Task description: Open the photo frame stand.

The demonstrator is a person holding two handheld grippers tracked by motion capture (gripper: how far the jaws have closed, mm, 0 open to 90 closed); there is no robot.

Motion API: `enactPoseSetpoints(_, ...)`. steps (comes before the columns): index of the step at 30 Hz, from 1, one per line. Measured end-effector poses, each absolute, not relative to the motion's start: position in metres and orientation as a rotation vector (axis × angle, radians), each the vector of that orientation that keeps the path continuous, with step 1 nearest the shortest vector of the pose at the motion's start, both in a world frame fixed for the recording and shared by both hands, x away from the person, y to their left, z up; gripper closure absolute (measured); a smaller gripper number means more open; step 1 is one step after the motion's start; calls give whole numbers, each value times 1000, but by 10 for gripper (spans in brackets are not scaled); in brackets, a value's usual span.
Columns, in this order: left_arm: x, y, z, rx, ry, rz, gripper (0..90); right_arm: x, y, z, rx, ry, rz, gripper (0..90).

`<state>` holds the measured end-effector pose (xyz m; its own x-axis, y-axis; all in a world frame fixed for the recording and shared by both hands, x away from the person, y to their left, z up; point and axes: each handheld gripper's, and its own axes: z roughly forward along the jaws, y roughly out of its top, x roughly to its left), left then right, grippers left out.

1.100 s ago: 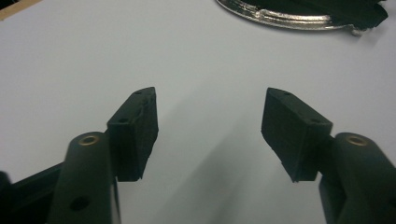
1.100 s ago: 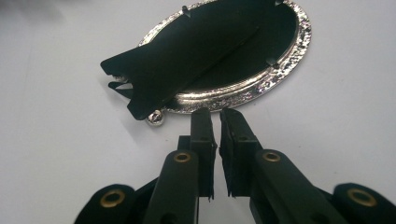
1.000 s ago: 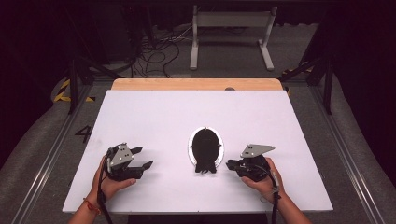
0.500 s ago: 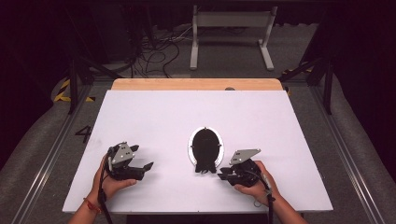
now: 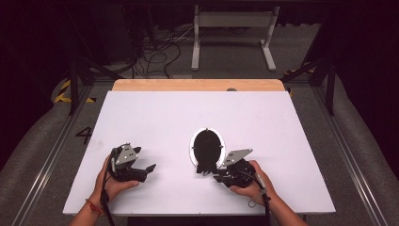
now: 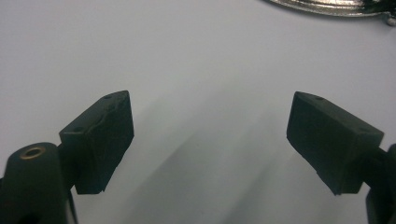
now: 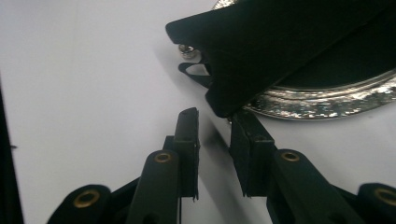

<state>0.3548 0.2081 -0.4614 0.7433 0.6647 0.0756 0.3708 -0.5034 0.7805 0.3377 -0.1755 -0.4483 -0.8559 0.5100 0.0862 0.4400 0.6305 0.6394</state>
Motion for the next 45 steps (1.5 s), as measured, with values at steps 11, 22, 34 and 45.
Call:
enactPoseSetpoints(11,357,205,-464,2174,797,489,156,348,-187,-453,1034,2733,1303,645)
enactPoseSetpoints(22,359,197,-466,2193,820,483,161,363,-198,-463,1393,2623,1690,535)
enactPoseSetpoints(34,382,148,-454,2218,691,390,161,379,-193,-470,1740,2419,1814,549)
enactPoseSetpoints(45,416,118,-459,2182,753,223,161,385,-188,-474,1646,2456,1842,573)
